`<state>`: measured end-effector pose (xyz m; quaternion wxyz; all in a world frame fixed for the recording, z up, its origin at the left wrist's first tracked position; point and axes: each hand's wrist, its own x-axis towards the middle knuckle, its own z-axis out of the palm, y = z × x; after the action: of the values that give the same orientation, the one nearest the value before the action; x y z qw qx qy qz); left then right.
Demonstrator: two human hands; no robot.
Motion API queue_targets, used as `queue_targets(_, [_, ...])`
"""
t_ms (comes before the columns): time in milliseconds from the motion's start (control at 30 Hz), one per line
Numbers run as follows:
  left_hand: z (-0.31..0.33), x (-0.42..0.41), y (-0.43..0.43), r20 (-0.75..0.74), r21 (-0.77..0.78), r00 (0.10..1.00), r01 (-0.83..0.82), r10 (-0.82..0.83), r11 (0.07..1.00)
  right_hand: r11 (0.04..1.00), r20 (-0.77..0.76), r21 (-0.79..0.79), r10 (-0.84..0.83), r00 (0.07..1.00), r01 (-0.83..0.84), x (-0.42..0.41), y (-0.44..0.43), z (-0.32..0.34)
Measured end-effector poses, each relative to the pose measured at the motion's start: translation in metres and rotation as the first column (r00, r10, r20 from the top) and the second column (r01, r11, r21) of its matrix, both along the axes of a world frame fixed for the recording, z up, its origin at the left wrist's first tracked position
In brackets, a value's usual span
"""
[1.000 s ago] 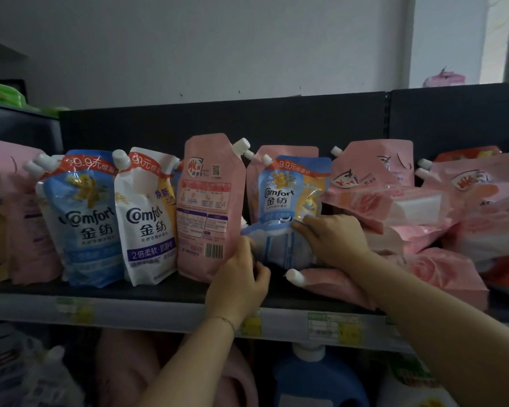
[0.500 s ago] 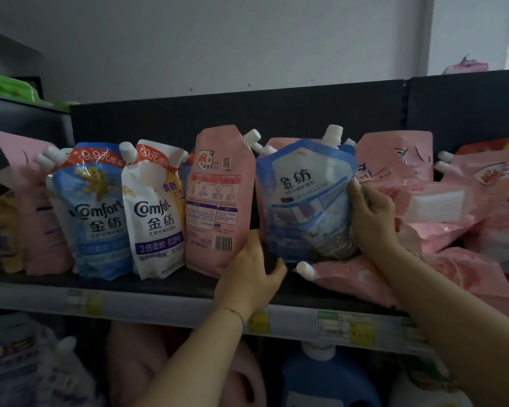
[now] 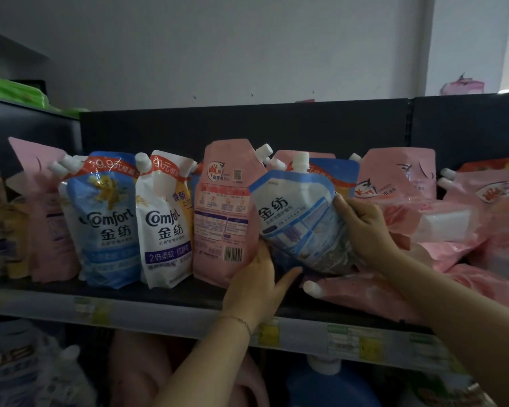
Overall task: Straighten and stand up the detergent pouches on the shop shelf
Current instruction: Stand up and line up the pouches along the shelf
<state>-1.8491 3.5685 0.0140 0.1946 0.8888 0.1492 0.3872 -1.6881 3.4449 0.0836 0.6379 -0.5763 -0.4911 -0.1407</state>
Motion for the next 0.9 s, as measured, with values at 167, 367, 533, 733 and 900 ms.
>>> queue_targets(167, [0.001,-0.003,-0.001,-0.001,0.034,0.999,0.040,-0.040,0.999,0.994,0.043,0.009,-0.109,0.993,0.109,-0.014,-0.001,0.002])
queue_targets(367, [0.007,-0.010,-0.007,0.130,-0.014,0.963,0.238,-0.234,0.971,0.987,0.014,0.031,-0.158,0.987,0.158,-0.022,-0.007,0.011])
queue_targets(533, [0.040,-0.010,-0.024,0.436,0.015,0.874,0.231,-0.215,0.973,0.982,-0.230,0.167,-0.046,0.972,0.086,-0.052,0.009,0.027])
queue_targets(733, [0.068,-0.033,0.003,0.547,-0.010,0.800,0.303,-0.249,0.953,0.982,-0.425,0.184,0.045,0.904,0.038,-0.094,0.056,0.030])
queue_targets(900, [0.077,-0.061,0.043,0.514,0.065,0.823,0.244,-0.242,0.968,0.991,-0.302,-0.061,-0.133,0.944,0.120,-0.113,0.082,0.017])
